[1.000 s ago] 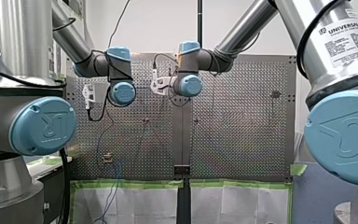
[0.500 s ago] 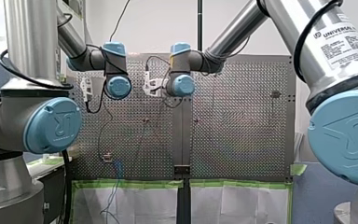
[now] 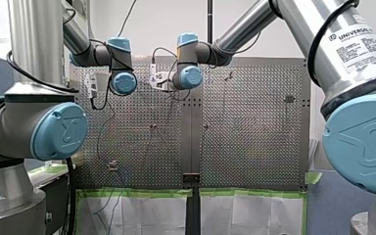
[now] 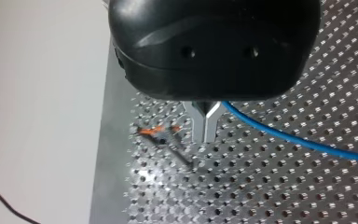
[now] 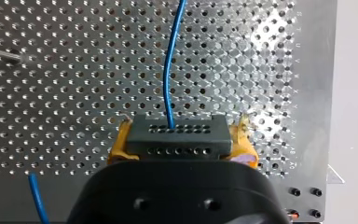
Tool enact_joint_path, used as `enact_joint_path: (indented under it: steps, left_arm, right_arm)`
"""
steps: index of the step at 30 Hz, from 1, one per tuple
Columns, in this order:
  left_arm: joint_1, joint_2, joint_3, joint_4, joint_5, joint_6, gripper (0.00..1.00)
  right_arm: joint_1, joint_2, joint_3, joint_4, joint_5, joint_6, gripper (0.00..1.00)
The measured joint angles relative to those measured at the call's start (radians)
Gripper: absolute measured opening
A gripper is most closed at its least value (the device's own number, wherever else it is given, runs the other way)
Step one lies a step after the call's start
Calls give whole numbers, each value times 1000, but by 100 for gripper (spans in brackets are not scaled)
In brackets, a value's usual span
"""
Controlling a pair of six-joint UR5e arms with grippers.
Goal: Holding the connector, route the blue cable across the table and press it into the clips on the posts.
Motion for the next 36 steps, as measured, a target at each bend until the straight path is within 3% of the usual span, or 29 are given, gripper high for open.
enact_joint_path:
  steps: [14, 25, 36]
  left_arm:
    - [42, -2, 44, -27, 53, -10, 2]
    - [80, -18, 65, -29, 104, -22, 2]
    - [120, -56, 98, -26, 147, -46, 2]
  right_arm:
    - [-4, 63, -123, 96, -34, 3, 0]
    - [-10, 78, -216, 124, -41, 3, 0]
    - [-23, 113, -312, 136, -70, 21, 0]
